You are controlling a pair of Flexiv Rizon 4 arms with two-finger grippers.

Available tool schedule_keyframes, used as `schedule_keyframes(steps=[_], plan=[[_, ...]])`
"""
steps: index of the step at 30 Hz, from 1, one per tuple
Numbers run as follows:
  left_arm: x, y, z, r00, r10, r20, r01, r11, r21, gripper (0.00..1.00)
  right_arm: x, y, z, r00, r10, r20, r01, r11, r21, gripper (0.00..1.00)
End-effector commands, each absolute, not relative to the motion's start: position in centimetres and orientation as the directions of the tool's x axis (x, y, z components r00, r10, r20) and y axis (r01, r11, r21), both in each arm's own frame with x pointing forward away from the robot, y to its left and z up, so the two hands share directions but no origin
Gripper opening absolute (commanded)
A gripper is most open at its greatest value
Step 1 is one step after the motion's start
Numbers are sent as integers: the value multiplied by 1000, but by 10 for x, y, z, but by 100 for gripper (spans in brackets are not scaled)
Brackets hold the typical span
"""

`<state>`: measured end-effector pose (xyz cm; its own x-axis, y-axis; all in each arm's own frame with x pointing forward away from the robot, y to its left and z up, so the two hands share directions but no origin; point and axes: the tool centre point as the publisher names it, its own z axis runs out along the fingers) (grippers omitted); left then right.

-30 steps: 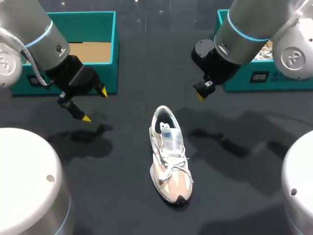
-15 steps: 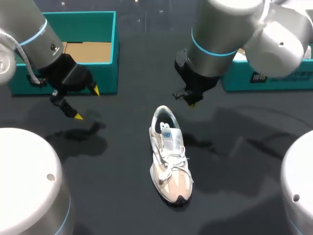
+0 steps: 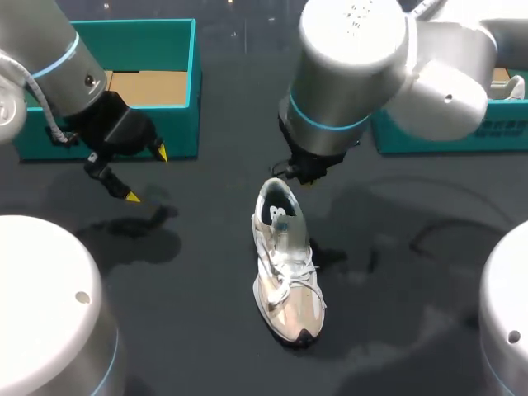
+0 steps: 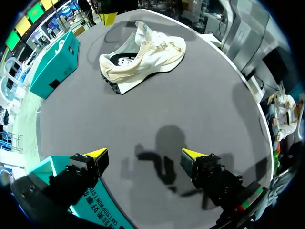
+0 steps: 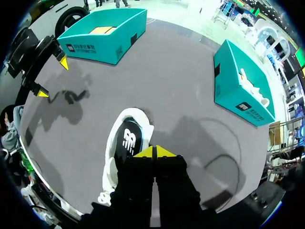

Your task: Take the shoe out of the shoebox, open the shoe tongue, remove and reinsert the insole, then place the shoe into the shoebox

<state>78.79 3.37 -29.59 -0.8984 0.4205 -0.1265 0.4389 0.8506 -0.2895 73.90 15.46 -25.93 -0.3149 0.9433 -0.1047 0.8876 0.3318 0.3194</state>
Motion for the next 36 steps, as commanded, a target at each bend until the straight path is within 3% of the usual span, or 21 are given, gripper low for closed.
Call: schedule_keyframes(steps=[1, 36], plan=[[787, 34, -295, -898, 421, -127, 439, 851, -287, 100, 731, 178, -263, -203, 944, -260, 892, 287, 348, 0], [787, 34, -295, -898, 421, -127, 439, 851, -287, 100, 732, 201, -316, -115, 956, -269, 924, 202, 324, 0]])
